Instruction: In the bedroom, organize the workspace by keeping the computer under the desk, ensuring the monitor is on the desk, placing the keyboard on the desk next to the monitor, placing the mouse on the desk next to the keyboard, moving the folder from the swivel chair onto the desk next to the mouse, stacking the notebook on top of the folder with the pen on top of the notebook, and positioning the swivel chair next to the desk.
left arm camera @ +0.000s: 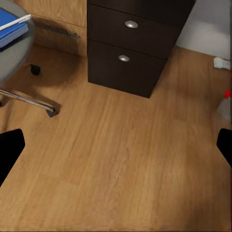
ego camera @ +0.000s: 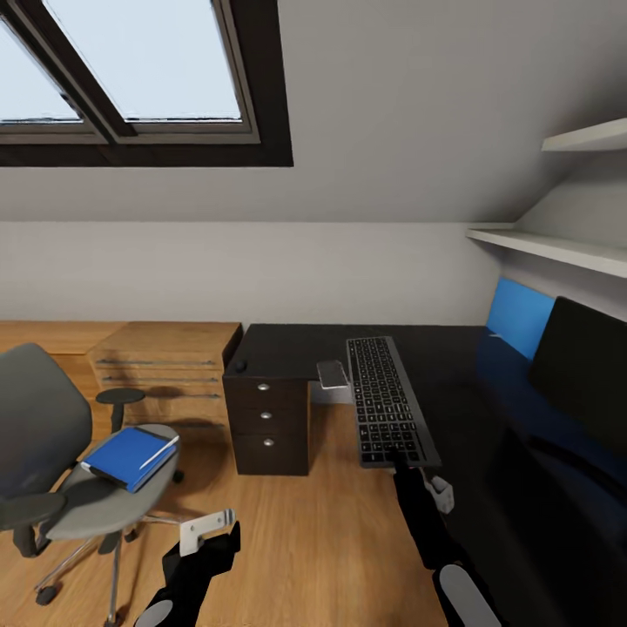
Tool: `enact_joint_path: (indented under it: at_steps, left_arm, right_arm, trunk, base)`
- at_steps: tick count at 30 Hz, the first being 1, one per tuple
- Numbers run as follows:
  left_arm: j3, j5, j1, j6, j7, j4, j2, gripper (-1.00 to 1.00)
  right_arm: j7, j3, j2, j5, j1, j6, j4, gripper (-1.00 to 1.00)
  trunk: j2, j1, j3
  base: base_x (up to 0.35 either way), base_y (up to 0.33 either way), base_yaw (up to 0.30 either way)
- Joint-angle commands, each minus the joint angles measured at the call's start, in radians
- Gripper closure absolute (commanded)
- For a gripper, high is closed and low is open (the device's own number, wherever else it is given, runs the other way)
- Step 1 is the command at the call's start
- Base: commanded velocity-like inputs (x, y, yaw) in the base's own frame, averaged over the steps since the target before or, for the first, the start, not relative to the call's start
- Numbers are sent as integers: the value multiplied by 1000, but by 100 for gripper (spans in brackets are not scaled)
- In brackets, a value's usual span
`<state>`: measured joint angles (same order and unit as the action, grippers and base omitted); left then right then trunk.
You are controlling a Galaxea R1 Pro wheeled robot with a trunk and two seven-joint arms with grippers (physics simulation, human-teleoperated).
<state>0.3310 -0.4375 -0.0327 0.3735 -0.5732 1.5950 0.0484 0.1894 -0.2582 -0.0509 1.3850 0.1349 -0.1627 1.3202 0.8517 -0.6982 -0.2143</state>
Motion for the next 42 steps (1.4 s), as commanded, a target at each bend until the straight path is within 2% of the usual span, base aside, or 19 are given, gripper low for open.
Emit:
enact_joint_path:
  at_steps: [1,9,21,26,30,33,37,39,42]
  left_arm:
    - [2,-7,1,2,-8,2,1,-100]
    - [2,-7,1,2,-8,2,1,-100]
    - [1,-8,1,2,-7,3,1,-100]
    - [-26,-12,1,1,-8,8,1,-100]
    - [-31,-12,1,1,-8,12,1,-100]
    - [-32,-12,1,1,-8,21,1,-100]
    - [-31,-12,1,1,-8,23,1,-100]
    - [-31,-12,1,1,-8,23,1,-100]
    - [-30,-13,1,1,-8,23,1,-100]
  right_arm:
    - [8,0,-1,10,1,-6,-1,100]
    - [9,9,-22,11,1,-1,-4,100]
    - [9,8,-23,12,0,-2,-4,100]
    - [11,14,-22,11,0,-4,-8,100]
    - [9,43,-22,12,1,-2,-64,100]
    - [9,101,-23,12,2,2,-99,100]
    - [12,120,-22,12,2,2,-106,100]
    - [10,152,-21,14,2,2,-107,100]
    - [10,179,-22,17,2,3,-107,100]
  trunk:
    - [-6,4,2]
    - [-62,35,27]
    - [-146,81,65]
    - [-146,81,65]
    - [-146,81,65]
    - [-146,81,65]
    - [-146,81,65]
    - [-146,81,65]
    - [-146,81,65]
  base:
    - [-262,-254,0]
    - [-262,-254,0]
    - [-262,-254,0]
    - [-196,-187,0]
    - [-30,-28,0]
    - [-5,-5,0]
    - [0,0,0]
    - [0,0,0]
    - [0,0,0]
